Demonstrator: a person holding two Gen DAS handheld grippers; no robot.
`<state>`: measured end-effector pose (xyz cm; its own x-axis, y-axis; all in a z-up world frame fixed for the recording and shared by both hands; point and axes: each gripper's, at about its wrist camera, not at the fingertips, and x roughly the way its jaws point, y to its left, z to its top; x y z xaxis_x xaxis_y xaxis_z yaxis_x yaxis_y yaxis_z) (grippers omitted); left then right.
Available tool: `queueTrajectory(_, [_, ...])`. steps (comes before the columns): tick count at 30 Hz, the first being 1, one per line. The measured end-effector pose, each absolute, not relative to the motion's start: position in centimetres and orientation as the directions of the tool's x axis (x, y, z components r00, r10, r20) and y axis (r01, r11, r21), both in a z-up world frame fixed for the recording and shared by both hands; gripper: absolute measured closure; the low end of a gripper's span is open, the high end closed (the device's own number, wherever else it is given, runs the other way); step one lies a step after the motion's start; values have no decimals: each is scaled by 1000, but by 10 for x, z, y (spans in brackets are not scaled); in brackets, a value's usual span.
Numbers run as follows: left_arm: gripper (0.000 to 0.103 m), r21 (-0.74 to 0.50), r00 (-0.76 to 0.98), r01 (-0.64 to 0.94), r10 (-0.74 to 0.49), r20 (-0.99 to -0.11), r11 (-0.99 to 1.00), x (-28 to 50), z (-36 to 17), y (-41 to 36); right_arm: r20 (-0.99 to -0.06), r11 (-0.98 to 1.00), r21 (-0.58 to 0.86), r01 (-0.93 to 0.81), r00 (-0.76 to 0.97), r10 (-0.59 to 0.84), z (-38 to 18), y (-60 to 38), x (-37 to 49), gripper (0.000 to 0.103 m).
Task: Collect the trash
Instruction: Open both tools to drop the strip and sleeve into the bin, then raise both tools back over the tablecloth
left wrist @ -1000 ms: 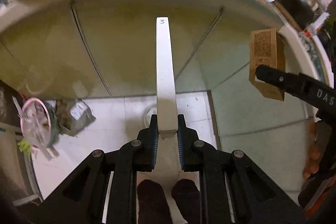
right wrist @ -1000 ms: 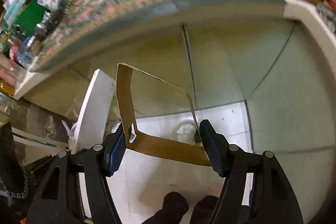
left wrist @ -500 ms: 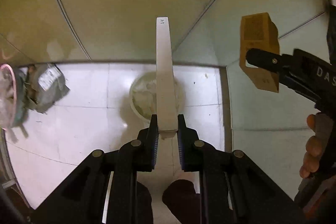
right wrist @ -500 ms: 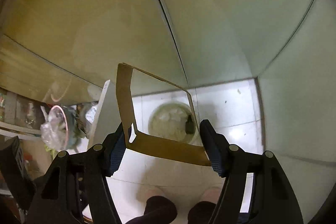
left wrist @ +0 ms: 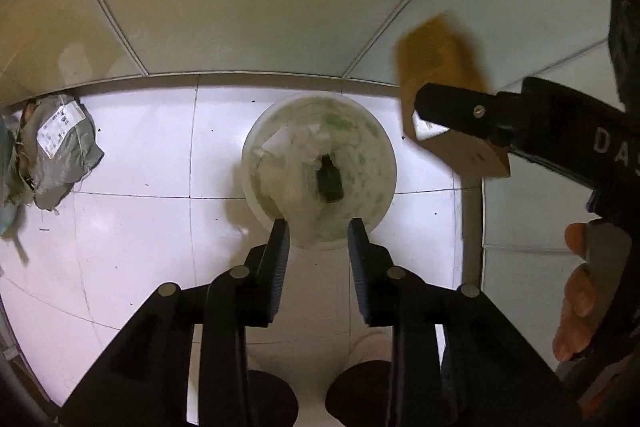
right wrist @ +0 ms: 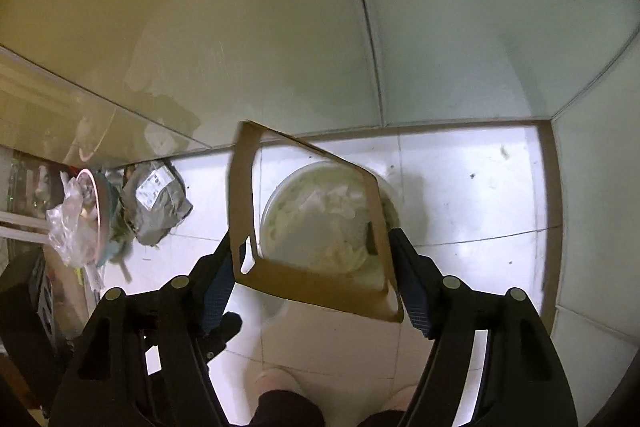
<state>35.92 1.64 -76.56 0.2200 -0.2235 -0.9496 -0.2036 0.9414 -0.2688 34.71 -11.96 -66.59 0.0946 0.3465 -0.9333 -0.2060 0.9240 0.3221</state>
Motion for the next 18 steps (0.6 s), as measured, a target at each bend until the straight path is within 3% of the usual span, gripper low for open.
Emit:
queueTrajectory(7, [75, -256, 229, -220, -205, -952, 941, 349, -731, 28, -933, 921, 337, -195, 66, 355, -656, -130, 351, 34])
queueTrajectory(18, [75, -237, 309, -219, -163, -937, 947, 334, -565, 39, -933, 931, 271, -243, 173, 316, -496, -134, 339, 34])
